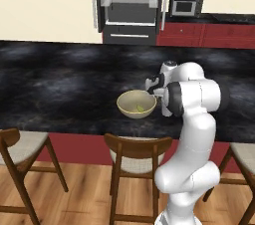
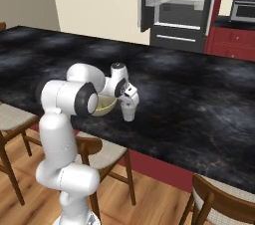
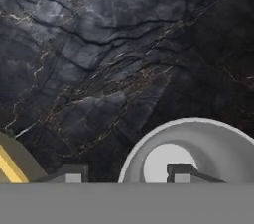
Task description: There is a bowl on the dining counter. Grab a lemon wedge from the fridge and place it in the bowl. Then get the liquor bottle and glass cup from the cabinet and place them next to the bowl.
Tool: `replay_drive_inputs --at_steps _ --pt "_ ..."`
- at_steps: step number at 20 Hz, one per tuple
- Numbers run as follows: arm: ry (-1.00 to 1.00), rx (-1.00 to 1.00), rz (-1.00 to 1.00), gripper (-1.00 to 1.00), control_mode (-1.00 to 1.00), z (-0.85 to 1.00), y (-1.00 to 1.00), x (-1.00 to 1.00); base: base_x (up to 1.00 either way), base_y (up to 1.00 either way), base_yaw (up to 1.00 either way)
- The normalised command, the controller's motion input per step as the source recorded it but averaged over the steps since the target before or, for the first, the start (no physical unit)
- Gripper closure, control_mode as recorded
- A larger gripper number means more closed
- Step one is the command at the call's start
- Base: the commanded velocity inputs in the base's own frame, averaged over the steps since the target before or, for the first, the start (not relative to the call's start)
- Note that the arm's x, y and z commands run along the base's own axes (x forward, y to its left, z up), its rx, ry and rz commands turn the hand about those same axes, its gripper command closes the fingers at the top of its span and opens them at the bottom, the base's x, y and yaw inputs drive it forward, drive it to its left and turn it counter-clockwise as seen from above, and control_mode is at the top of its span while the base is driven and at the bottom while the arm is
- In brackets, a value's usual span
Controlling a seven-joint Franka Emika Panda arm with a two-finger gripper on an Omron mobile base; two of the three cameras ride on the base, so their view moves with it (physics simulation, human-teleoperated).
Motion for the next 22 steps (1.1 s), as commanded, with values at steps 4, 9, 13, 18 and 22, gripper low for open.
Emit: replay_drive_inputs --at_steps 4,9,13,18,22 --pt "-0.30 0.00 0.00 -1.00 -1.00 0.88 0.09 -0.22 0.00 0.00 0.00" --pt "-0.28 0.00 0.00 -1.00 -1.00 1.00 0.09 -0.17 0.00 0.00 0.00" --pt "-0.18 0.00 0.00 -1.00 -1.00 1.00 0.06 -0.58 0.00 0.00 0.00" --pt "-0.01 0.00 0.02 -1.00 -1.00 0.92 0.00 -0.99 0.00 0.00 0.00" --pt "0.02 -0.04 0.03 -1.00 -1.00 0.91 0.01 -1.00 0.00 0.00 0.00"
